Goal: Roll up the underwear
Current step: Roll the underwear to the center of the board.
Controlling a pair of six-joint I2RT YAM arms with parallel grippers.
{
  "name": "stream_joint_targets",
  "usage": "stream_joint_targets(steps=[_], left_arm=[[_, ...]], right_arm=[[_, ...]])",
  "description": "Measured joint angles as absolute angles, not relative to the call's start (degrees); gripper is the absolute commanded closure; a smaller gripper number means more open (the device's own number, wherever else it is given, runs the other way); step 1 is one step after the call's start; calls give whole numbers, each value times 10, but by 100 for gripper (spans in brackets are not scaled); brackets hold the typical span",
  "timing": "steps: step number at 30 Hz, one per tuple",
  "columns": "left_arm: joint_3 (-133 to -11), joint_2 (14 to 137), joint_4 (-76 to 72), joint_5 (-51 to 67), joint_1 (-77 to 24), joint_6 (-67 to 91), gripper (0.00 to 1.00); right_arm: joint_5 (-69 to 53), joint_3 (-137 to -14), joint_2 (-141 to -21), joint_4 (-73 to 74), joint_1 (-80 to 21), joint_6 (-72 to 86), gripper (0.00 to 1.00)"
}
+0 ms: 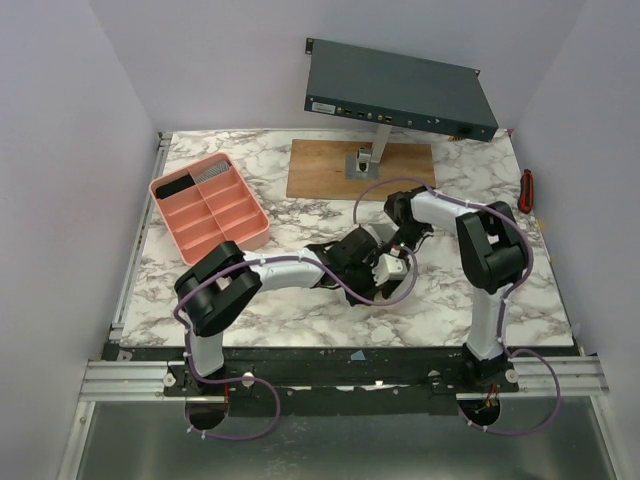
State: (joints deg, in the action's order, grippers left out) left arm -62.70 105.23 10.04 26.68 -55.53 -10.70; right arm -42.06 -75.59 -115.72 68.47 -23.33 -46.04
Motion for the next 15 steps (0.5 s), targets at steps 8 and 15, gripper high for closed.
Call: stream_joint_targets(steps=[8, 15], left_arm=[[-635, 1063, 112, 295, -540, -94, 100], [-654, 1075, 122, 338, -534, -91, 100]], right_arm=[[-404, -743, -1112, 684, -205, -460, 53], [-394, -674, -1034, 644, -174, -432, 53]])
